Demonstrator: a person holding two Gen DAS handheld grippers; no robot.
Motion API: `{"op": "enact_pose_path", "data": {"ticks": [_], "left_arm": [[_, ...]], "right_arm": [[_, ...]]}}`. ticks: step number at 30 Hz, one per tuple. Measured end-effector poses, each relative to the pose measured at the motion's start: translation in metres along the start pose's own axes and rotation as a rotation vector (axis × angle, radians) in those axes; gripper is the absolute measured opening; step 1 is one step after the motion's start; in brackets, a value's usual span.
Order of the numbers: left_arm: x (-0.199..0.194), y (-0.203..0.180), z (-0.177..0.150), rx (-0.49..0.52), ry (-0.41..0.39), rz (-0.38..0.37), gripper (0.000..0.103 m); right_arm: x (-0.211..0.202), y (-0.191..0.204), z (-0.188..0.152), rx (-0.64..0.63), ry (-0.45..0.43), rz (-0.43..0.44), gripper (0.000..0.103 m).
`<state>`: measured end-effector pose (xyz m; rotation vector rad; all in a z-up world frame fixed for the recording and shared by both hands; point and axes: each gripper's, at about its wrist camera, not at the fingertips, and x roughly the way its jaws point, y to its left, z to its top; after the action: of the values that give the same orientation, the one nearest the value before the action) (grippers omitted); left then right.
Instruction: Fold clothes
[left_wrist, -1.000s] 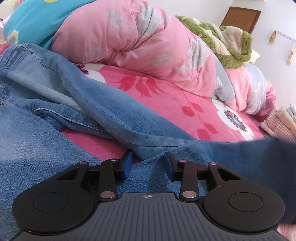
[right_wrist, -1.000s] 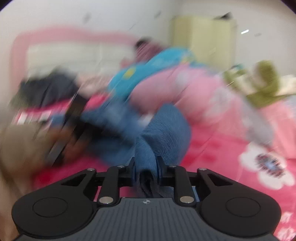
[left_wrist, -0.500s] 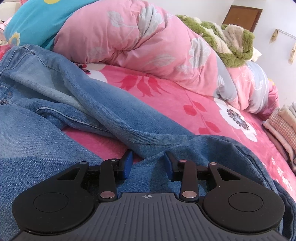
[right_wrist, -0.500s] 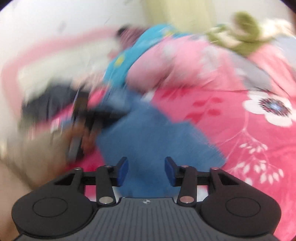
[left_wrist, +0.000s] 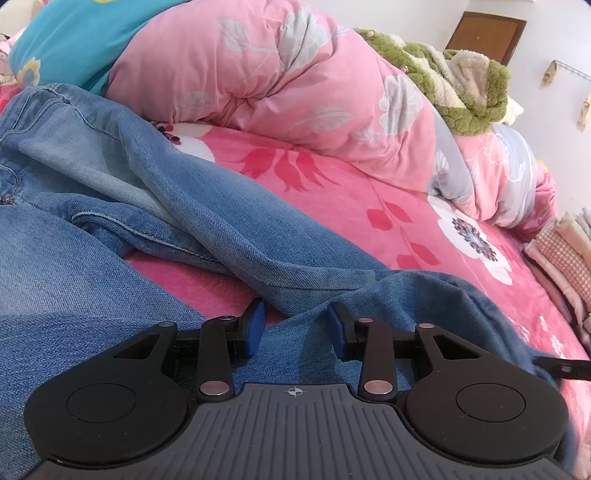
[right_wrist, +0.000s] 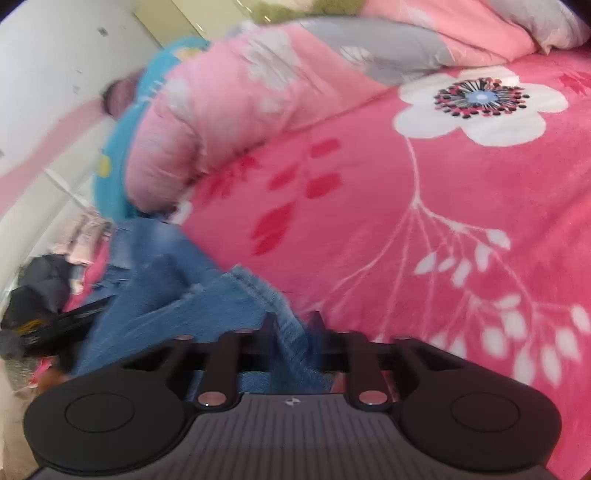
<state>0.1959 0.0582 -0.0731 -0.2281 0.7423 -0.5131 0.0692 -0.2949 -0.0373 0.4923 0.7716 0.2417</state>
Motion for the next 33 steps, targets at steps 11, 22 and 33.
{"op": "enact_pose_path", "data": {"ticks": [11,22,33], "left_arm": [[-0.001,-0.003,-0.004,0.023,-0.016,0.015,0.036],[-0.005,-0.003,-0.007,0.023,-0.025,0.017,0.036],[-0.003,-0.001,-0.005,0.007,-0.013,0.016,0.036]], "right_arm": [[-0.128,0.044,-0.066,-0.192,-0.147,0.328,0.010],[-0.101,0.029,-0.142,-0.164,0.268,0.086,0.018],[-0.104,0.019,-0.071,0.096,-0.080,0.149,0.078]]}}
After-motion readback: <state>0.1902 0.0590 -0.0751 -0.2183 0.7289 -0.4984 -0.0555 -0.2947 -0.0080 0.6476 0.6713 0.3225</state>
